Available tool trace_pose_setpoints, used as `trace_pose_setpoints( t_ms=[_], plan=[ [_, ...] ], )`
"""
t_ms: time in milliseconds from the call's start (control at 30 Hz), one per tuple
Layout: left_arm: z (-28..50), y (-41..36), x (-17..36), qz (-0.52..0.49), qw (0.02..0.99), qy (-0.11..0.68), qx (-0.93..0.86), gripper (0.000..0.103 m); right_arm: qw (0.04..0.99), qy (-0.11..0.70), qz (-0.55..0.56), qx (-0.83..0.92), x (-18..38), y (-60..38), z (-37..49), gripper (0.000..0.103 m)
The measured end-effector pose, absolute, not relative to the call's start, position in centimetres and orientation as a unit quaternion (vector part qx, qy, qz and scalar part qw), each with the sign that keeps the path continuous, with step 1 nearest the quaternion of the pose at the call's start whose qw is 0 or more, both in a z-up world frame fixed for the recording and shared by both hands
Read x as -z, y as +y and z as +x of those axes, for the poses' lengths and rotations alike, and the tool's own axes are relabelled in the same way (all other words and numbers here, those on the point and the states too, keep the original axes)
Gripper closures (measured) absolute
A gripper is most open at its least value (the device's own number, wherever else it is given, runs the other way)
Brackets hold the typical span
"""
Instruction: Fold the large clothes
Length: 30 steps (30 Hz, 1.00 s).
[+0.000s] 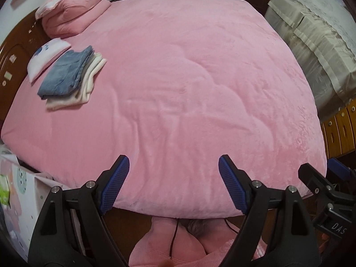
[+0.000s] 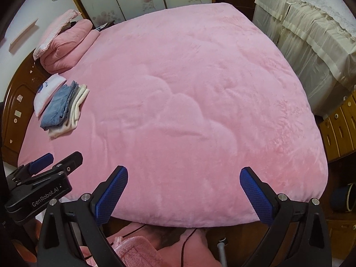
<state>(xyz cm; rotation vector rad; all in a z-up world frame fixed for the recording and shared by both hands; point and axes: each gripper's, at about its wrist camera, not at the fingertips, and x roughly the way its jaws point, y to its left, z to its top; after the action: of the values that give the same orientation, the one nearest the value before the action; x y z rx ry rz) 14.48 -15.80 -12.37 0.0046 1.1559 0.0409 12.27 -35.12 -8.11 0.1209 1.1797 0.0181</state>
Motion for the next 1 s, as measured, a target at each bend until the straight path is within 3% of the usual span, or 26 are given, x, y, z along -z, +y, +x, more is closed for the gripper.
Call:
trace_pose_setpoints(
  t_ms=[133,200,233,267,1000],
  plan=[
    [13.7,-14.3,12.7,-0.005,0.838,0.546,-0.02,0.018,0.826,0.561,0.057,-0.014,7.8,-34.1,11.7,0.001],
    [13.5,-14.1,12.9,-0.002,0.837,0.547,-0.016,0.011,0.828,0.558,0.062,-0.014,7.8,-33.9,11.4,0.001],
    [13.4,-14.1,12.9,0.0,0.838,0.546,-0.011,0.001,0.828,0.557,0.064,-0.012,7.7,-33.8,11.2,0.001],
    [13.4,-14.0,12.8,0.001,0.84,0.543,-0.007,0.0,0.828,0.557,0.065,-0.011,7.9,-33.9,11.2,0.001],
    [11.9,-15.3,11.9,0.009,0.851,0.525,0.011,0.0,0.848,0.529,0.035,0.004,5.7,-31.2,8.0,0.0]
  ],
)
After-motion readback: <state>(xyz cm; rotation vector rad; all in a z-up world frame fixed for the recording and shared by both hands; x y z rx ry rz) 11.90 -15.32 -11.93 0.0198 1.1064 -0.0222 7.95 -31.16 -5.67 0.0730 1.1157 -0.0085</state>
